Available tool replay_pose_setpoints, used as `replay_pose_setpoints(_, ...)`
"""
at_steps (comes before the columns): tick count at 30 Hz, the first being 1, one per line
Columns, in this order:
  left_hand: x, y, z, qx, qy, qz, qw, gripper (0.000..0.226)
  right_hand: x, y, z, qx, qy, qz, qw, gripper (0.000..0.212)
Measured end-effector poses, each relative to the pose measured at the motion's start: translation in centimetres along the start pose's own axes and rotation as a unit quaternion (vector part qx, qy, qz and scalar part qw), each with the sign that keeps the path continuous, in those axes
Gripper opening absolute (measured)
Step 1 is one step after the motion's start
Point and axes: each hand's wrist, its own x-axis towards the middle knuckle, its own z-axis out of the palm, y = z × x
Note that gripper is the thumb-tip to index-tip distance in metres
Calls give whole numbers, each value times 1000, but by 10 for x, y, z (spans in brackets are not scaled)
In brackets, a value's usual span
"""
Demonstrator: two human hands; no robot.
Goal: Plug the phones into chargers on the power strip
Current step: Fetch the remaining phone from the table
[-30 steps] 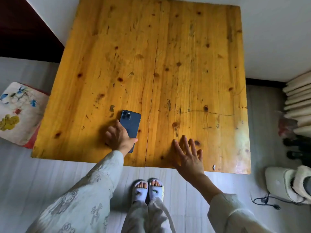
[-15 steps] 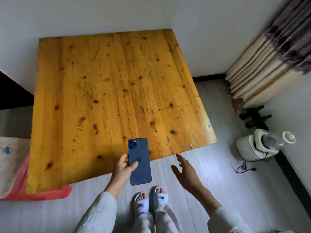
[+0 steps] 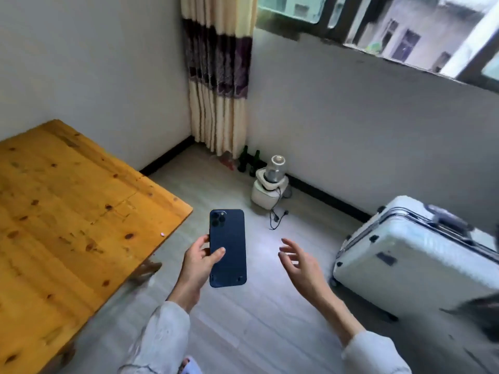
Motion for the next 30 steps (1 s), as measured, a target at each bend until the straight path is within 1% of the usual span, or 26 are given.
replay_pose_setpoints(2,-14,7,56,20,-44,20,999,25,-27,32,-52,27,54,24,998,35)
replay_pose_setpoints(6,-56,6,187,55,-146,42,987,25,-99,108,-158,53,164,61,983,35)
replay_pose_setpoints(9,-98,-1,297,80,-240,53,966,25,-160,167,-233,77,243,100,962,35)
replay_pose_setpoints(11,-129,-8,365,101,-300,60,947,25,-202,205,-274,97,299,132,940,34)
replay_pose_setpoints(15,-187,-29,491,143,-421,64,894,25,-281,272,-340,148,422,190,874,31)
replay_pose_setpoints(18,-230,-55,584,173,-499,49,848,23,-336,323,-383,155,502,235,818,31)
replay_pose_setpoints(22,-287,-102,701,205,-583,41,785,21,-401,392,-436,157,565,287,757,32)
replay_pose_setpoints(26,-340,-146,819,236,-648,31,724,17,-448,461,-499,136,621,331,697,31)
replay_pose_setpoints(28,-367,-162,878,246,-676,25,695,18,-467,491,-530,140,650,350,660,31)
replay_pose_setpoints(30,-395,-174,931,253,-699,26,668,18,-486,515,-555,147,666,366,633,31)
